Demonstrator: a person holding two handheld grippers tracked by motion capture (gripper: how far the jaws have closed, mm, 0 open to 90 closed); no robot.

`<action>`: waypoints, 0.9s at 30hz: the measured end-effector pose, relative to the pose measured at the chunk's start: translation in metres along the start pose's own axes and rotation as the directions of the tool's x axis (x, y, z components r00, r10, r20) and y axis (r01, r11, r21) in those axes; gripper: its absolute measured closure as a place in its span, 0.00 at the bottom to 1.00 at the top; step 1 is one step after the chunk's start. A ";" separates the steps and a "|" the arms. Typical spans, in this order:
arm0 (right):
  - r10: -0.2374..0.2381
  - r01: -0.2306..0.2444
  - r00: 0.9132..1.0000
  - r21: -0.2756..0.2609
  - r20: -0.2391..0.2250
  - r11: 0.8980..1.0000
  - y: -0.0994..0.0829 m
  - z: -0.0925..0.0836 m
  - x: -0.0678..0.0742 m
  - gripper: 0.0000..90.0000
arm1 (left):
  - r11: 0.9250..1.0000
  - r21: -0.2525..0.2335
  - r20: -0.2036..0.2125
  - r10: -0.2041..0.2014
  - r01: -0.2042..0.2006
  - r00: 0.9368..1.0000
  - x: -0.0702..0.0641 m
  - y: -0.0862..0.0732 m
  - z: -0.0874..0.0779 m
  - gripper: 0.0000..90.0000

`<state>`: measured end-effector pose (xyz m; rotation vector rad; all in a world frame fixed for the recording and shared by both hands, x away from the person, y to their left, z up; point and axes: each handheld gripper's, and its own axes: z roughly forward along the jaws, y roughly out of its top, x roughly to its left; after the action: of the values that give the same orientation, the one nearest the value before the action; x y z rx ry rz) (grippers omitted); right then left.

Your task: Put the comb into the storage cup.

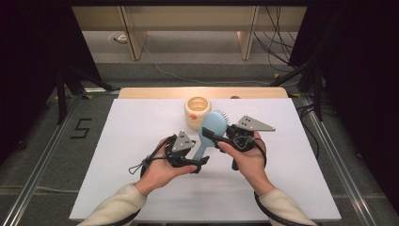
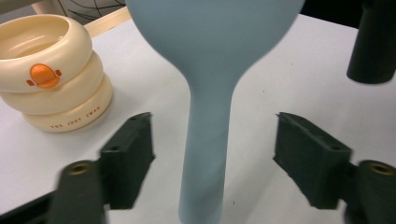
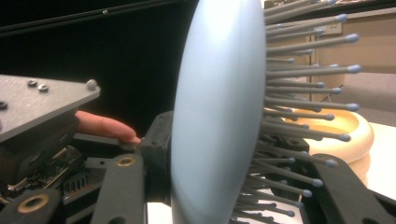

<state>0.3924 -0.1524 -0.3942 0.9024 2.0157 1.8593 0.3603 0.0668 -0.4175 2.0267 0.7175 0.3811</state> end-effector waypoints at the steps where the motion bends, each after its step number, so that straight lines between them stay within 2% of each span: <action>1: 0.002 -0.002 1.000 0.000 0.003 1.000 0.000 0.000 0.000 0.58 | 1.000 0.003 -0.001 0.004 -0.004 1.000 0.001 -0.002 -0.002 0.23; 10: -0.008 0.008 1.000 0.001 0.010 1.000 0.002 -0.002 0.000 0.58 | 1.000 -0.008 0.012 0.029 -0.029 1.000 0.004 -0.014 -0.013 0.06; 15: -0.015 0.015 1.000 -0.001 0.017 1.000 0.003 -0.002 0.000 0.58 | 1.000 -0.012 -0.006 0.026 -0.026 1.000 0.007 -0.020 -0.017 0.01; 27: -0.024 0.024 0.999 -0.002 0.026 1.000 0.006 -0.005 -0.001 0.58 | 1.000 0.012 -0.041 0.014 -0.013 0.999 0.017 -0.043 -0.029 0.00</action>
<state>0.3919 -0.1569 -0.3875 0.8931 1.9996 1.8277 0.3438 0.1148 -0.4391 2.0404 0.7329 0.4279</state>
